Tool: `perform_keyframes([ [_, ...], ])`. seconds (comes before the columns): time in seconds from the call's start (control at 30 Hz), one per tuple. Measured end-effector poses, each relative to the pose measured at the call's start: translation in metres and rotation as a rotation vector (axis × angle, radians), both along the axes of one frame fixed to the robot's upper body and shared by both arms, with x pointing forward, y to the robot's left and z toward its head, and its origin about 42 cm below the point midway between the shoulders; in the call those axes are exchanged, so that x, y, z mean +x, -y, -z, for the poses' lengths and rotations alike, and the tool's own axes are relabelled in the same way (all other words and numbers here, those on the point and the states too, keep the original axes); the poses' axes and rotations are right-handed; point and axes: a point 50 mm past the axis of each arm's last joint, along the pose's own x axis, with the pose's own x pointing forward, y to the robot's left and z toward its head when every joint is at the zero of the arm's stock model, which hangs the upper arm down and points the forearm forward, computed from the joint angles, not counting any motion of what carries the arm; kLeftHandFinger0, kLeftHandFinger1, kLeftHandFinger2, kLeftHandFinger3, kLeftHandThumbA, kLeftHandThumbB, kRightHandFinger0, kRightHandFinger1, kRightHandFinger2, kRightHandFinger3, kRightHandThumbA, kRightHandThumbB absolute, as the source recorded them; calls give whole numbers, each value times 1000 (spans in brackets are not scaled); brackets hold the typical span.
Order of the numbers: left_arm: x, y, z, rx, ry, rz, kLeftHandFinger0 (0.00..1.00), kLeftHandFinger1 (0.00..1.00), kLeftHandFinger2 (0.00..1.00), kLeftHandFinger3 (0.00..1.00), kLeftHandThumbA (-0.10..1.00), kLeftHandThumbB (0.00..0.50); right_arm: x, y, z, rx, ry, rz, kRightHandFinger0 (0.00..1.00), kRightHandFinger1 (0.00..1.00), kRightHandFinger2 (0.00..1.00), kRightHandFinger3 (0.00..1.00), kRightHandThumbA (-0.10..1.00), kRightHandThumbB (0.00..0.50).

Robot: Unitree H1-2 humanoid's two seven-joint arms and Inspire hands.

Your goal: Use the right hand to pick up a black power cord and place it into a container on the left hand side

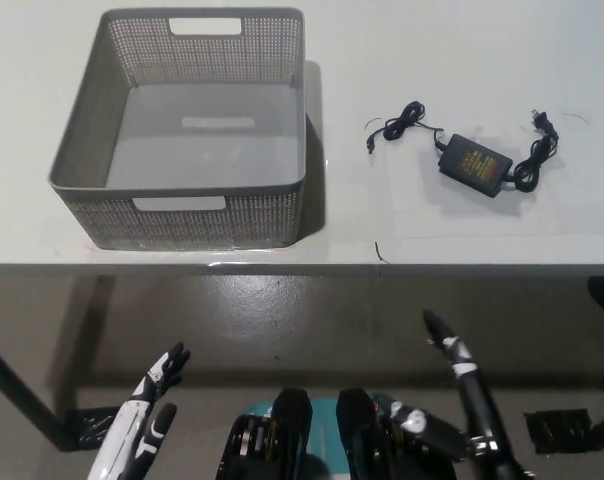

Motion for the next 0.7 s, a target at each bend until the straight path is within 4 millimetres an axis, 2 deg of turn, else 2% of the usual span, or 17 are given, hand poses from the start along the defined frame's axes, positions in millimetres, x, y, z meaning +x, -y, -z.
perform_keyframes([
  [0.23, 2, -1, -4, 26, 11, 68, 1000, 1000, 1000, 1000, 1000, 351, -18, 37, -31, -58, 121, 102, 1000, 1000, 1000, 1000, 1000, 390],
  [0.33, 2, -3, -5, 33, 12, 82, 1000, 1000, 1000, 1000, 1000, 361, -18, 53, -45, -114, 175, 131, 1000, 1000, 1000, 1000, 1000, 426],
  [0.43, 2, -3, -5, 37, 12, 89, 1000, 1000, 1000, 1000, 1000, 369, -18, 67, -69, -158, 259, 165, 1000, 1000, 1000, 1000, 1000, 392],
  [0.53, 2, -3, -6, 38, 11, 96, 1000, 1000, 1000, 1000, 1000, 380, -14, 79, -91, -193, 332, 208, 1000, 1000, 1000, 1000, 992, 383],
  [0.7, 1, -5, -5, 44, 4, 110, 1000, 1000, 1000, 1000, 1000, 380, 4, 97, -128, -265, 436, 273, 1000, 1000, 1000, 1000, 904, 349],
])
